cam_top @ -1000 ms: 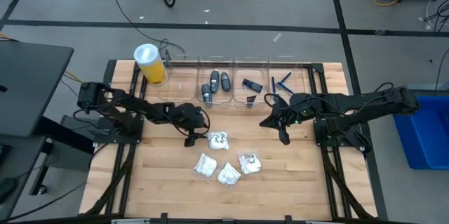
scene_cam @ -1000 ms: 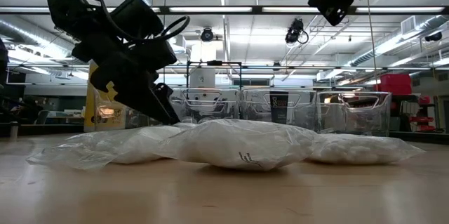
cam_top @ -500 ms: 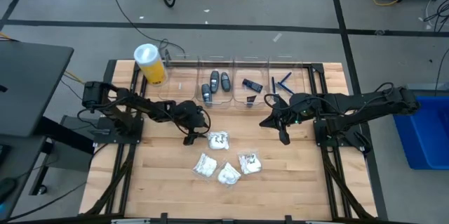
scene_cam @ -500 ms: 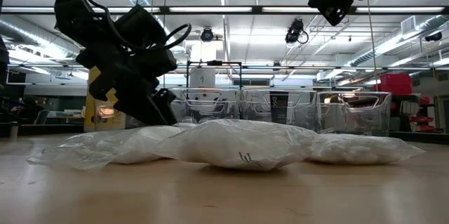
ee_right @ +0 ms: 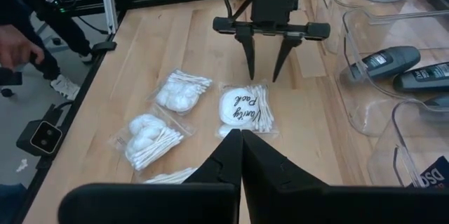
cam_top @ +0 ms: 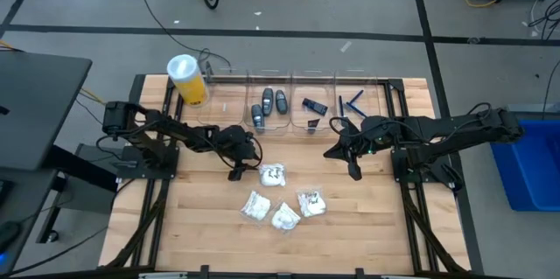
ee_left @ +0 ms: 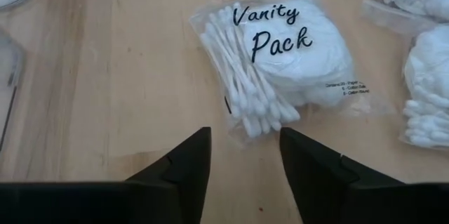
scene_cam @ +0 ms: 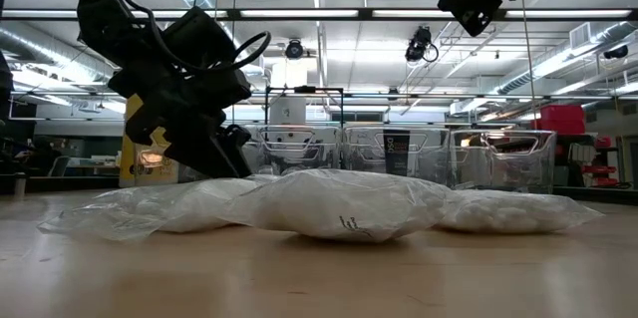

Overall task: Pick & Place Travel size toiletries
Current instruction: Put the white cotton pack into the left transparent bin

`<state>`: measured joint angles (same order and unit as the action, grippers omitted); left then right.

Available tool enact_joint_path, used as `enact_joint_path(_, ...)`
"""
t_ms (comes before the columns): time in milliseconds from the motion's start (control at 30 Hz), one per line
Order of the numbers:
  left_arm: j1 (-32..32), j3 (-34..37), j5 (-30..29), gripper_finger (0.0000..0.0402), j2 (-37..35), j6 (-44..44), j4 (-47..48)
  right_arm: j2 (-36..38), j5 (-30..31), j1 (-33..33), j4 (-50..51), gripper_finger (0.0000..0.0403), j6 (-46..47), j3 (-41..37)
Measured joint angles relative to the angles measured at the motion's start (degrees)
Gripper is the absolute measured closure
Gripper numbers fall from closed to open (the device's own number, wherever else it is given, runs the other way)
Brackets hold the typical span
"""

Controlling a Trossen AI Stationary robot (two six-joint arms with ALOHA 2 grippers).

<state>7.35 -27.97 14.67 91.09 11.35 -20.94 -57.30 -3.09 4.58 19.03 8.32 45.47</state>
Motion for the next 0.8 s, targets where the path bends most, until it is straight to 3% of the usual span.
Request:
enact_joint_path(467, 0.0, 0.0, -0.2, 0.027, 0.0, 1.1, -0.1, 0.0, 0.0, 0.0, 0.0, 0.0395, 0.0, 0.0)
enact_joint_path(800, 0.0, 0.0, -0.9, 0.02, 0.0, -0.4, -1.1, 0.0, 0.0, 0.0, 0.0, 0.0395, 0.0, 0.0)
